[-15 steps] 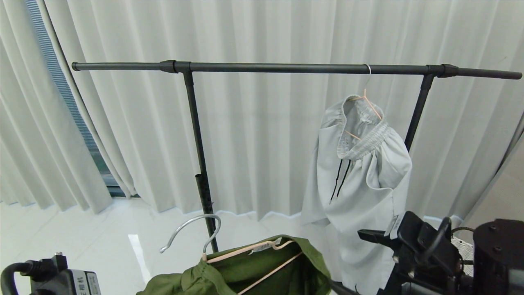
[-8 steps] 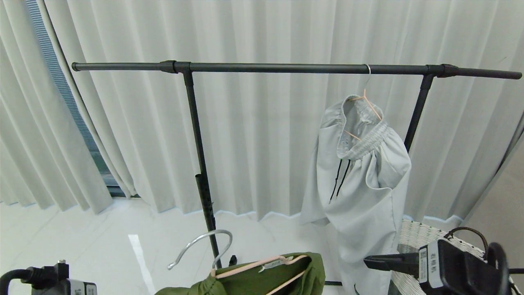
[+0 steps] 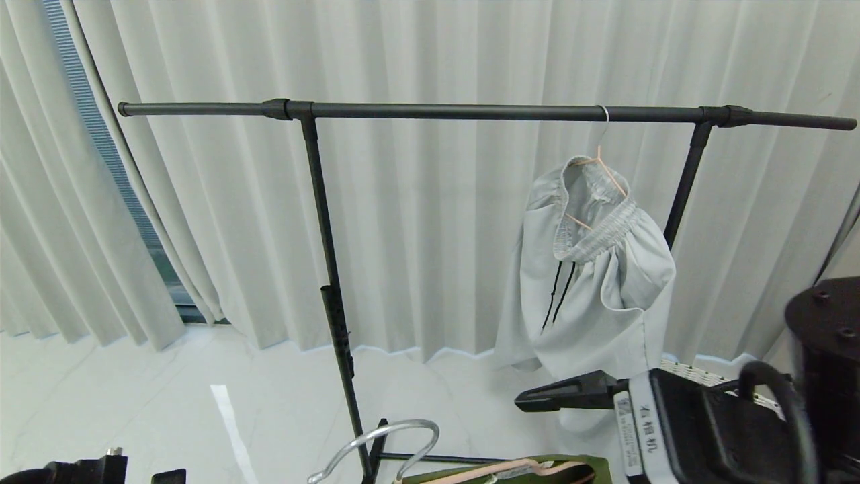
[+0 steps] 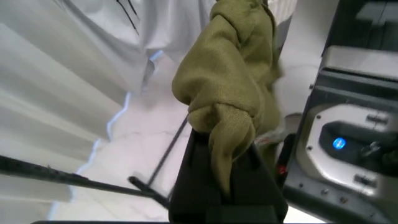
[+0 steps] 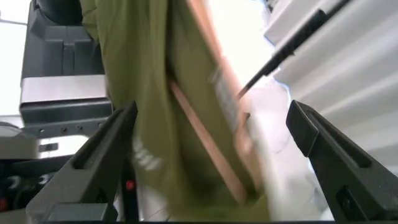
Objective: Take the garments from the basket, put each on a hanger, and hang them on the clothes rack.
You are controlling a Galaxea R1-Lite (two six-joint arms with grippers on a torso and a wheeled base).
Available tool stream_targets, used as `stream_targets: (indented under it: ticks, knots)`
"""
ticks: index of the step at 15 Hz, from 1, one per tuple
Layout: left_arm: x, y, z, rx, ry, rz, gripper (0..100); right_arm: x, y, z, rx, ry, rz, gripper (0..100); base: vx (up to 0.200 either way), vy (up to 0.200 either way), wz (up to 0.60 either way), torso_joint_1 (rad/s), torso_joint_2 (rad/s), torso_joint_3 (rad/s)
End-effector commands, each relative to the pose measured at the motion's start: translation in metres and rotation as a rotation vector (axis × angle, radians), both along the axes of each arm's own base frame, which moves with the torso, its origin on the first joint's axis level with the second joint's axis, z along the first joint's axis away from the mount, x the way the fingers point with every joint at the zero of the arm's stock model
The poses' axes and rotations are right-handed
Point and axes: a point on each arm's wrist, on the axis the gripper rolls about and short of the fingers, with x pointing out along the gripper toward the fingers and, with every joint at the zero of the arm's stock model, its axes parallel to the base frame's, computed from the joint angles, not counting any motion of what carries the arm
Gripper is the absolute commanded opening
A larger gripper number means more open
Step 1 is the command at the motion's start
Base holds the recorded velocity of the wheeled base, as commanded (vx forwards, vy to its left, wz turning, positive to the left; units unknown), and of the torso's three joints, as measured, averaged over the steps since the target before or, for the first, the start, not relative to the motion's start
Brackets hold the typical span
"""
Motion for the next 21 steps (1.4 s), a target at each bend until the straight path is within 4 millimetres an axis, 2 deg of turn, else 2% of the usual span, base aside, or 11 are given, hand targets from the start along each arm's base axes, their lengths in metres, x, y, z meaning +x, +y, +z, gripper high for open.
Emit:
stream_targets:
  ticks: [1, 8, 9, 17, 18, 21]
  knots:
    - [0.003, -0.004, -0.001, 0.018, 0.006, -0.005, 0, 0.009, 0.018, -0.012, -0.052, 0.017, 0.007, 100, 0.000, 0.000, 0.00, 0.000, 0.00, 0.000]
    - [0.000, -0.008, 0.003, 0.005, -0.004, -0.036, 0, 0.013, 0.026, -0.026, -0.097, 0.044, 0.011, 100, 0.000, 0.000, 0.00, 0.000, 0.00, 0.000]
    - [0.000, -0.008, 0.005, 0.002, -0.006, -0.036, 0, 0.013, 0.026, -0.026, -0.097, 0.045, 0.010, 0, 0.000, 0.000, 0.00, 0.000, 0.00, 0.000]
    - [0.000, -0.007, 0.006, -0.003, -0.011, -0.038, 0, 0.015, 0.028, -0.027, -0.098, 0.012, 0.013, 0, 0.000, 0.000, 0.00, 0.000, 0.00, 0.000]
    - [0.000, -0.008, 0.005, -0.002, -0.010, -0.038, 100, 0.015, 0.028, -0.027, -0.096, -0.003, 0.020, 0, 0.000, 0.000, 0.00, 0.000, 0.00, 0.000]
    - [0.000, -0.007, 0.003, 0.004, -0.005, -0.036, 100, 0.014, 0.024, -0.018, -0.071, -0.093, 0.058, 0, 0.000, 0.000, 0.00, 0.000, 0.00, 0.000]
